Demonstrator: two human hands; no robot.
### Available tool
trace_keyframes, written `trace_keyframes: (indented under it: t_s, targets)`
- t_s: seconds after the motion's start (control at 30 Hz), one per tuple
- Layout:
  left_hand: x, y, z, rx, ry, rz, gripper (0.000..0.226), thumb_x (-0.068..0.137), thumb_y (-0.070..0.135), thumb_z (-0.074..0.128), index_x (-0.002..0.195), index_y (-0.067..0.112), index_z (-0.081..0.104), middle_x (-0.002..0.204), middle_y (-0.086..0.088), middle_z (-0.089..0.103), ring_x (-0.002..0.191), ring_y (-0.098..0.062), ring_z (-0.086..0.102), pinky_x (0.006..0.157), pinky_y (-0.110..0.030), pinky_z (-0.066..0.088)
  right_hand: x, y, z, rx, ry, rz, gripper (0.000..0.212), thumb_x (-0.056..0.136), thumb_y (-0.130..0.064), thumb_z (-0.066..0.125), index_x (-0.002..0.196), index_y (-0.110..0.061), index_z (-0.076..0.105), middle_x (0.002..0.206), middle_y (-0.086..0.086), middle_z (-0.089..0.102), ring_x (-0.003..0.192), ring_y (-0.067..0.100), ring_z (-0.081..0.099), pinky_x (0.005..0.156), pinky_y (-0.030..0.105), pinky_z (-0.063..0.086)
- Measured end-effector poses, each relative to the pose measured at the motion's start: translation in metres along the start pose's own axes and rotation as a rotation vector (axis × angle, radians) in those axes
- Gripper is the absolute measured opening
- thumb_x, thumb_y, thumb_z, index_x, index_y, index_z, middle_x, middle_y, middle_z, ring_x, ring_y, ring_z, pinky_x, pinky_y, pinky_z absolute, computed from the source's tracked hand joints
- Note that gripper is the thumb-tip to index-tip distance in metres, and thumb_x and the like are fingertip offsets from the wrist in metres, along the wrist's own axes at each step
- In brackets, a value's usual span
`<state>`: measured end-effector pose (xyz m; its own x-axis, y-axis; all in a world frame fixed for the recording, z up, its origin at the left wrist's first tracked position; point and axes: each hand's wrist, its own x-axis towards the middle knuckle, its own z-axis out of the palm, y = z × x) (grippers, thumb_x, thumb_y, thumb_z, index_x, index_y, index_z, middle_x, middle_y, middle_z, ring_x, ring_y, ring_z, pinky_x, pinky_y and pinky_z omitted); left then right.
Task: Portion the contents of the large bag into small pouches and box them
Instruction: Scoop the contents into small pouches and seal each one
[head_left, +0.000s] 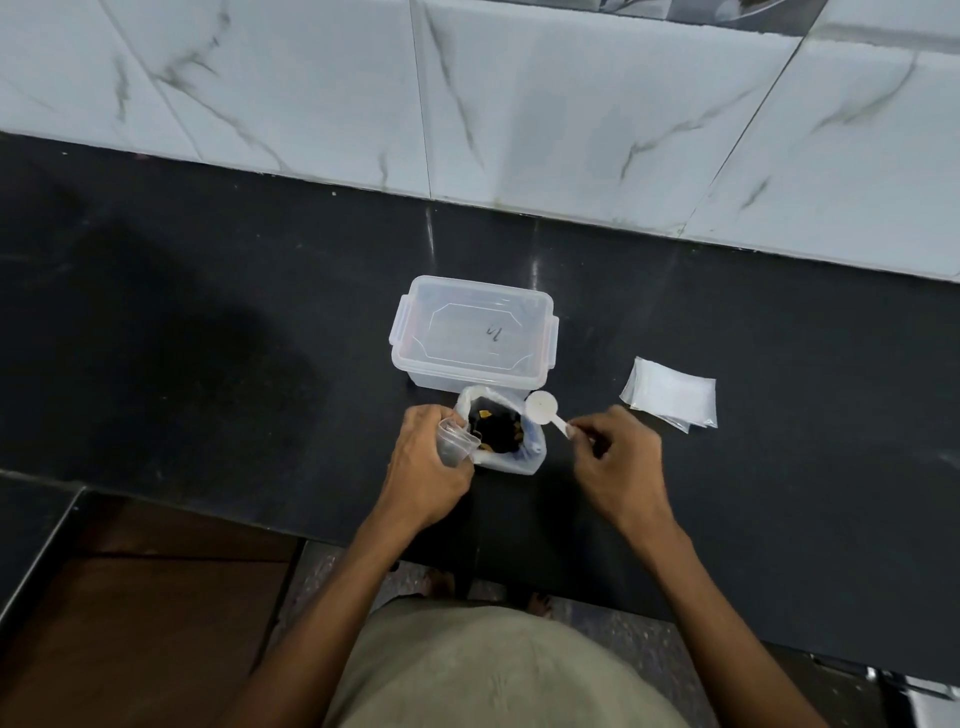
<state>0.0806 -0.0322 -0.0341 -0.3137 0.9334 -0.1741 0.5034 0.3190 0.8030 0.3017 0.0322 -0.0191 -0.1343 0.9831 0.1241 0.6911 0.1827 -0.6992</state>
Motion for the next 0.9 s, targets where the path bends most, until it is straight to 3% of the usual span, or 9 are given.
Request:
trace_keyframes:
  t_s: [0.1,0.27,0.43,0.57,0.73,0.83,0.9]
  targets:
    - [0.003,0.001,0.003,-0.028,-0.068,-0.075,0.035,0.079,0.014,0.075,0.107,0.029,0.059,0.117,0.006,0.051,0.100,-0.009,0.058,0.086,-0.027,0.050,-0.006,-0.003,0.005,0.068,0.016,-0.051,0.012,0.085,-0.003,0.075,0.086,-0.015,0.078,0.077,-0.013,0.055,0.068,0.001,0.057,0.063,0.006,0.038]
    - [0.009,0.002,0.000,-0.077,-0.197,-0.121,0.033,0.082,0.015,0.073,0.109,0.031,0.064,0.117,0.005,0.055,0.104,-0.009,0.057,0.082,-0.019,0.043,-0.014,-0.007,0.017,0.012,-0.035,-0.087,0.007,0.086,-0.006,0.075,0.084,-0.013,0.075,0.083,-0.004,0.056,0.066,0.002,0.053,0.062,0.010,0.039]
    - [0.012,0.004,0.000,-0.053,-0.172,-0.127,0.029,0.082,0.016,0.075,0.109,0.025,0.068,0.115,0.005,0.056,0.104,-0.011,0.058,0.087,-0.022,0.043,-0.018,-0.010,0.025,-0.102,-0.018,-0.056,0.009,0.079,0.003,0.069,0.076,-0.005,0.069,0.081,0.001,0.050,0.059,0.017,0.050,0.052,0.034,0.046]
    - [0.009,0.005,0.000,-0.081,-0.154,-0.112,0.025,0.083,0.014,0.075,0.103,0.028,0.068,0.111,0.008,0.056,0.100,-0.005,0.058,0.086,-0.021,0.046,-0.018,-0.016,0.023,-0.102,0.029,-0.082,0.005,0.077,0.002,0.074,0.076,-0.002,0.072,0.077,0.005,0.052,0.055,0.018,0.050,0.049,0.028,0.042]
    - [0.006,0.007,0.002,-0.181,-0.199,-0.086,0.032,0.082,0.007,0.077,0.100,0.032,0.068,0.115,0.005,0.053,0.106,-0.009,0.059,0.088,-0.017,0.046,-0.011,-0.018,0.034,-0.194,-0.053,-0.077,0.011,0.085,-0.005,0.074,0.075,0.000,0.072,0.076,0.006,0.050,0.054,0.025,0.051,0.050,0.033,0.042]
    - [0.004,0.009,0.003,-0.274,-0.201,-0.035,0.033,0.082,0.004,0.077,0.105,0.027,0.072,0.116,0.001,0.054,0.106,-0.009,0.062,0.084,-0.011,0.047,-0.007,-0.018,0.039,-0.206,-0.089,-0.045,0.009,0.084,-0.004,0.071,0.076,0.000,0.073,0.079,0.009,0.052,0.057,0.028,0.054,0.052,0.034,0.043]
    - [0.002,0.010,0.004,-0.369,-0.190,0.038,0.037,0.079,0.004,0.075,0.113,0.019,0.073,0.119,-0.003,0.056,0.108,-0.009,0.064,0.090,-0.013,0.048,-0.005,-0.019,0.039,-0.192,-0.105,-0.023,0.007,0.083,-0.003,0.070,0.079,0.000,0.076,0.081,0.010,0.056,0.061,0.026,0.055,0.056,0.030,0.041]
